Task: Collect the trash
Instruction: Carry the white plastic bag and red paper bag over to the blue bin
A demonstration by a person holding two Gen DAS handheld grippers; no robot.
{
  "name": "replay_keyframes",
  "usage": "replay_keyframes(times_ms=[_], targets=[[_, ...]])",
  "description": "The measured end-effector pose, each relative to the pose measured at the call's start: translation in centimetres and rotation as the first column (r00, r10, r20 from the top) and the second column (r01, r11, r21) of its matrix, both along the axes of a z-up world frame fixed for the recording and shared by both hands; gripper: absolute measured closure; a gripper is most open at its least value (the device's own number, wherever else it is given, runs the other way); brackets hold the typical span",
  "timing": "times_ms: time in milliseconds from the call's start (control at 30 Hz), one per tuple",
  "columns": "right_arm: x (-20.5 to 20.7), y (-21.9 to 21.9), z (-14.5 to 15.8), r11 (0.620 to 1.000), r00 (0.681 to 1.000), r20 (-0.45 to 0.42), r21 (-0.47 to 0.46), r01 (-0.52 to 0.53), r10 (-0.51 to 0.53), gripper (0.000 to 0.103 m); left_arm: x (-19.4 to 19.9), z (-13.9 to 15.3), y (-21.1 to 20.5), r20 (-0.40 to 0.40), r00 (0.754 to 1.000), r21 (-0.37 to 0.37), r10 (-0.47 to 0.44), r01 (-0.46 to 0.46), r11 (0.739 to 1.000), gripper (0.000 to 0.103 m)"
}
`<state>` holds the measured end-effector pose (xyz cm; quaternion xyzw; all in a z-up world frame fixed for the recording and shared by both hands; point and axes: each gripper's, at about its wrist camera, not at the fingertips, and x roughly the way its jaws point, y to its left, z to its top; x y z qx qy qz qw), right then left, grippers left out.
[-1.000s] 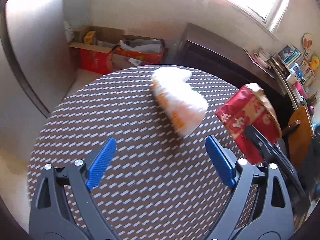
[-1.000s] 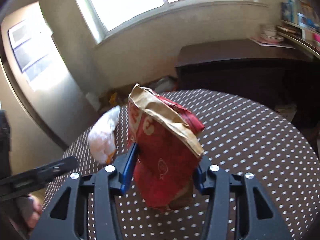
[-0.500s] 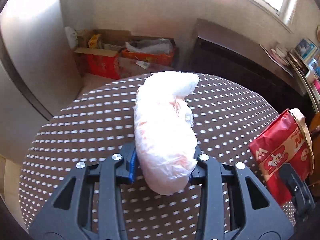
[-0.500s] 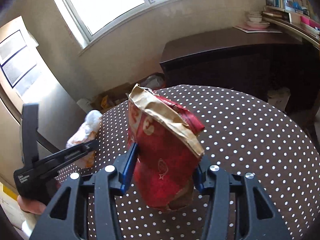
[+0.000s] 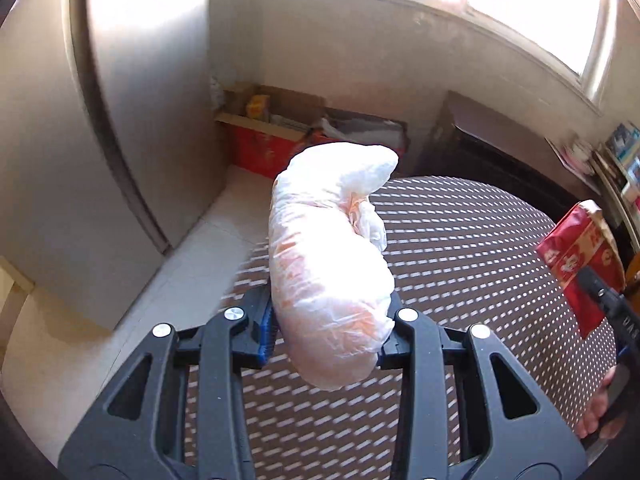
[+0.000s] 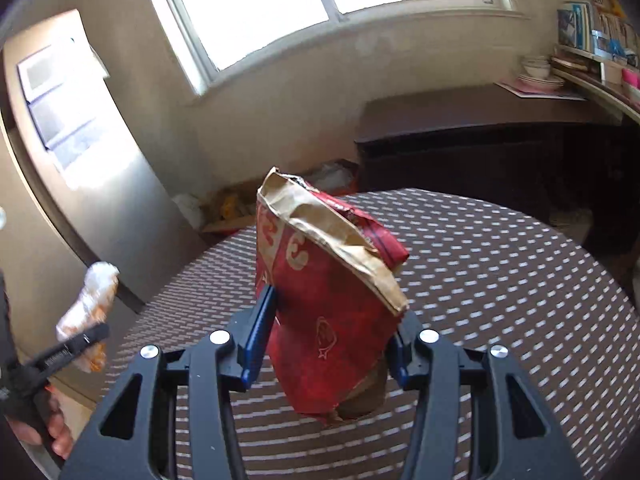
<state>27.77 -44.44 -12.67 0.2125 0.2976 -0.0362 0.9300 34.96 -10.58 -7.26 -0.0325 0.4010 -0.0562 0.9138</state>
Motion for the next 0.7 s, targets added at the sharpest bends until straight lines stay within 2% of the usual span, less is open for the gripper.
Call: replay_keyframes(times_ms=[67, 133, 300, 400, 500, 700], targets=[[-0.2, 2.4, 1.0, 0.999, 0.999, 0.022, -0.012, -0.039, 0.039, 0.054, -1.1, 0.3, 2.5, 0.012, 0.999, 0.021, 0.036, -0.036, 0.999, 0.068], [0.0, 6.1, 2.4, 0.99, 0.99, 0.044, -0.046, -0.131, 0.133, 0.054, -1.8, 0.3, 4.5, 0.016, 0.998, 0.03, 0.067, -0.067, 0.997, 0.068], [1.1, 16.5, 4.4, 0.933, 0.932, 0.048, -0.036, -0.357, 0.359, 0.054, -4.1, -0.5, 10.5, 0.004, 0.984, -0.005, 0.176, -0.176, 0.984, 0.068], [1.3, 22.3, 4.0, 0.897, 0.897, 0.039, -0.066, -0.437, 0.439, 0.054, -5.6, -1.6, 13.7, -0.012, 0.972, -0.022, 0.236, -0.236, 0.971, 0.067], [1.8, 28.2, 2.7, 0.85, 0.851, -0.002, -0.051, -0.525, 0.526, 0.054, -7.0, -3.3, 17.0, -0.046, 0.955, -0.031, 0.294, -0.296, 0.955, 0.067], [2.1, 36.5, -0.4, 0.777, 0.778, -0.073, -0.045, -0.628, 0.624, 0.054, -9.6, -6.8, 23.3, -0.122, 0.906, -0.043, 0.406, -0.413, 0.91, 0.067]])
